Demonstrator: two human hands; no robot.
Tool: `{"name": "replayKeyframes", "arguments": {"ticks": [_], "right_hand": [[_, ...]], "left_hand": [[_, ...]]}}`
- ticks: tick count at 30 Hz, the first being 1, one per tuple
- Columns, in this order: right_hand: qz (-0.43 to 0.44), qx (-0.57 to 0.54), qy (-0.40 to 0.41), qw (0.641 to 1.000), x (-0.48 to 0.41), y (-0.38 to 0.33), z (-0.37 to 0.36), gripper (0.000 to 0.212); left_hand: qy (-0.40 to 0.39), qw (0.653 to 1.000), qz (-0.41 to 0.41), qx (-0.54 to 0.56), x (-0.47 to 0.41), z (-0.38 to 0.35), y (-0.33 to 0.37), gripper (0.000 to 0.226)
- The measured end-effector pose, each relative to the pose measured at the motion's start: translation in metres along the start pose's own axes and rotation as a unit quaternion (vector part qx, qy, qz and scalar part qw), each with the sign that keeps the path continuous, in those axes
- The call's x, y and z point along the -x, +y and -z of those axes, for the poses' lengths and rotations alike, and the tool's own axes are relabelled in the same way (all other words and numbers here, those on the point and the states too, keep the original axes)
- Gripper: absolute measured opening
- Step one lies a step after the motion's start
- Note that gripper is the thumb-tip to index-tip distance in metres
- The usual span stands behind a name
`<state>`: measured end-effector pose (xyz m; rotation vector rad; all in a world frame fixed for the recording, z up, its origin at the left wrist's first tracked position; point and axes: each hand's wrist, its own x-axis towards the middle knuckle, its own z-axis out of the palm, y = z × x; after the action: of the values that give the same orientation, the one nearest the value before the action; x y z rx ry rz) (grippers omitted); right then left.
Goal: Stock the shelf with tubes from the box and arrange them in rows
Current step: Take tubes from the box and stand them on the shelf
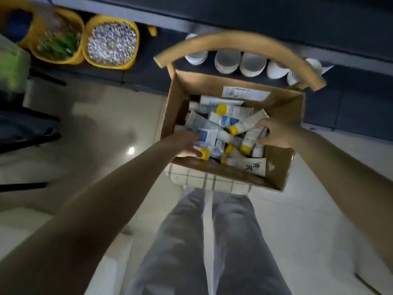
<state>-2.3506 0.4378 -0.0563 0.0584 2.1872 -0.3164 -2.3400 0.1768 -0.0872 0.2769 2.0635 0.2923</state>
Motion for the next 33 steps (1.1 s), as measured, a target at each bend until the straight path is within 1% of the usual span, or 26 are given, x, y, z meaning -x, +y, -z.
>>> {"name": "replayKeyframes", "arguments": {"ticks": [2,6,9,12,15,18,20,24,27,33], "right_hand": [[-0.001,-0.003,0.012,1.0,-0.024,0.01,-0.008,0.056],[0.012,-0.03,0.03,0.999,-0.062,0.018,-0.013,0.059],[0.015,-0.048,0.029,0.998,-0.085,0.022,-0.017,0.061],[0.004,-0.07,0.027,0.997,-0.099,0.026,-0.021,0.064],[0.002,-0.09,0.027,0.996,-0.107,0.029,-0.025,0.065],[0.004,-0.102,0.027,0.994,-0.112,0.031,-0.027,0.065],[-0.004,-0.11,0.029,0.994,-0.115,0.033,-0.027,0.066],[-0.02,-0.133,0.015,0.991,-0.119,0.037,-0.026,0.067],[-0.027,-0.147,0.021,0.989,-0.123,0.039,-0.026,0.065],[-0.047,-0.164,0.028,0.985,-0.132,0.04,-0.029,0.063]], "left_hand": [[-0.008,1.0,0.005,0.014,-0.02,-0.01,-0.007,0.06],[-0.006,0.997,0.017,0.076,-0.046,-0.026,-0.018,0.056],[-0.019,0.994,0.026,0.109,-0.055,-0.035,-0.027,0.058],[-0.021,0.993,0.021,0.112,-0.061,-0.036,-0.031,0.055],[0.005,0.994,0.011,0.112,-0.068,-0.037,-0.029,0.047],[0.046,0.987,-0.005,0.156,-0.072,-0.036,-0.021,0.041],[0.051,0.982,-0.019,0.181,-0.073,-0.034,-0.014,0.039],[0.024,0.986,-0.029,0.163,-0.074,-0.033,-0.012,0.046],[0.019,0.983,-0.008,0.181,-0.073,-0.032,-0.023,0.044],[0.02,0.988,0.017,0.151,-0.074,-0.035,-0.032,0.036]]}}
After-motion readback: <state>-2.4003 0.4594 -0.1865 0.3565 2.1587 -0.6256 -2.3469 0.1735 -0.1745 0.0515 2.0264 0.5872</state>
